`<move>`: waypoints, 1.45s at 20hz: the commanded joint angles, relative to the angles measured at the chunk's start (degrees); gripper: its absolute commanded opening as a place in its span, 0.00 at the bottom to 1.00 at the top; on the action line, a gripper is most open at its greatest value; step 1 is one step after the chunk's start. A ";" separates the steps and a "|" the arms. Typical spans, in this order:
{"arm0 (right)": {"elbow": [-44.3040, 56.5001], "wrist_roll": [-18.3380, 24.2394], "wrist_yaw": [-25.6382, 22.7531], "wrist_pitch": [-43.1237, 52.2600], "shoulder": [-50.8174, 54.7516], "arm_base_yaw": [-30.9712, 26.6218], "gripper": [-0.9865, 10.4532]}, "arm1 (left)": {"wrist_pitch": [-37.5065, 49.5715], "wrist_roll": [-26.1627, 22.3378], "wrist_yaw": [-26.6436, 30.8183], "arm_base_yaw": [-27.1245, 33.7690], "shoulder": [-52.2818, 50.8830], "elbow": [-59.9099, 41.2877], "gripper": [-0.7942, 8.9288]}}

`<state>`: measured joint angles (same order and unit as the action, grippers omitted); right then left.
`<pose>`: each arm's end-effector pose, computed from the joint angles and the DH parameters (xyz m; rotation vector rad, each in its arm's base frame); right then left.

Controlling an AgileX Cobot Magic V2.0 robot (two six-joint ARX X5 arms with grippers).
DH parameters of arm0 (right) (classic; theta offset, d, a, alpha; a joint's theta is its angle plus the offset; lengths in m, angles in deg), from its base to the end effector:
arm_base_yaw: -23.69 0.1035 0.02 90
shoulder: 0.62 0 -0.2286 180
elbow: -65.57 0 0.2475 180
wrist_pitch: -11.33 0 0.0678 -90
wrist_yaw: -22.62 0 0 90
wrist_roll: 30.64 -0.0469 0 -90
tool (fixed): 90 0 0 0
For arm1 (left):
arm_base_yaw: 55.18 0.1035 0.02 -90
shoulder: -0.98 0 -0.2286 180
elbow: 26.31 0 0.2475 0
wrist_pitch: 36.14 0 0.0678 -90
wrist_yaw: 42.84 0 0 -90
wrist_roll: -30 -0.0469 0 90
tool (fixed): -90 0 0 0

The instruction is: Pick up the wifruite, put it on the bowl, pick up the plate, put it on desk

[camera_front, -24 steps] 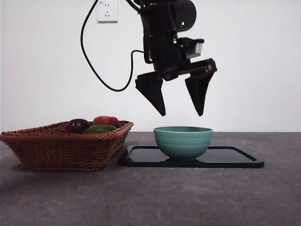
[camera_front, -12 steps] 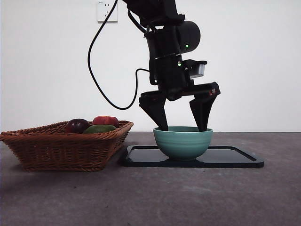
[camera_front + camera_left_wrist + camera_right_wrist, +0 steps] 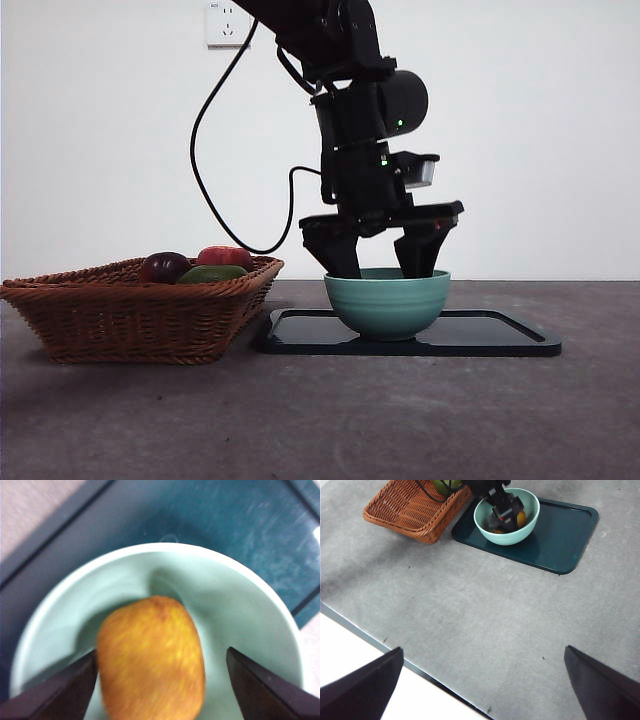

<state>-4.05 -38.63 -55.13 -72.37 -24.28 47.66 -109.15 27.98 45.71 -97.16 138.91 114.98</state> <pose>0.0622 0.0386 0.3036 0.0615 0.7067 0.5609 0.3535 -0.3197 0.1636 0.4600 1.1549 -0.6820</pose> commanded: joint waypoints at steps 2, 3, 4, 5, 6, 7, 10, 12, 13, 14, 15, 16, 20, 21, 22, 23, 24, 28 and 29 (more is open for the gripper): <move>-0.48 -0.66 0.17 0.46 -0.11 0.28 0.54 | 0.15 0.79 0.20 -0.31 2.25 1.68 0.36; -0.48 -0.68 0.17 0.46 -0.11 0.28 0.54 | 0.42 0.79 0.17 -0.31 2.27 1.68 0.36; -0.48 -0.66 0.17 0.46 -0.11 0.28 0.54 | 0.66 0.77 0.20 -0.28 2.25 1.70 0.36; -0.48 -0.66 0.17 0.46 -0.11 0.28 0.54 | 0.72 0.79 0.22 -0.15 2.25 1.73 0.36; -0.48 -0.66 0.17 0.46 -0.11 0.28 0.54 | 0.04 0.79 0.24 0.02 2.25 2.29 0.36; -0.48 -0.66 0.17 0.46 -0.11 0.28 0.54 | -0.52 0.77 0.24 0.13 2.25 2.95 0.36; -0.48 -0.66 0.17 0.46 -0.11 0.28 0.54 | -4.85 0.77 0.22 0.24 2.25 7.63 0.36; -0.48 -0.66 0.17 0.46 -0.11 0.28 0.54 | -9.97 0.81 0.22 0.33 2.23 12.20 0.36; -0.48 -0.66 0.17 0.46 -0.11 0.28 0.54 | -12.28 1.07 0.20 0.35 2.16 14.23 0.36; -0.48 -0.63 0.17 0.48 -0.11 0.28 0.54 | -15.47 1.88 0.17 0.39 1.92 17.07 0.36; -0.48 -0.66 0.17 0.48 -0.11 0.28 0.54 | -17.49 2.80 0.13 0.46 1.27 18.47 0.36; -0.48 -0.68 0.20 0.46 -0.11 0.28 0.54 | -19.32 3.04 -0.02 0.46 0.15 19.28 0.36; -0.48 -1.25 0.20 0.44 -0.11 0.28 0.54 | -24.15 3.26 -0.04 0.57 -5.33 19.37 0.36; -0.48 -1.27 0.17 0.46 -0.11 0.28 0.54 | -24.37 3.87 -0.04 0.83 -7.23 19.30 0.36; -0.48 -1.27 0.17 0.46 -0.11 0.28 0.54 | -24.57 4.04 -0.04 0.98 -8.90 19.19 0.36; -0.48 -1.33 0.20 0.44 -0.11 0.28 0.54 | -25.07 4.37 -0.02 1.27 -11.10 18.69 0.36; -0.48 -1.64 0.20 0.44 -0.11 0.28 0.54 | -25.33 4.81 -0.02 1.66 -13.88 16.92 0.36; -0.48 -2.54 0.17 0.48 -0.11 0.28 0.54 | -25.33 5.51 0.00 4.39 -28.24 3.13 0.36; -0.48 -2.54 0.17 0.66 -0.11 0.28 0.54 | -25.33 5.73 0.00 5.53 -31.47 -0.59 0.36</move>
<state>-4.05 -40.23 -55.13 -72.35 -24.26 47.66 -131.60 32.81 45.69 -91.43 107.04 114.19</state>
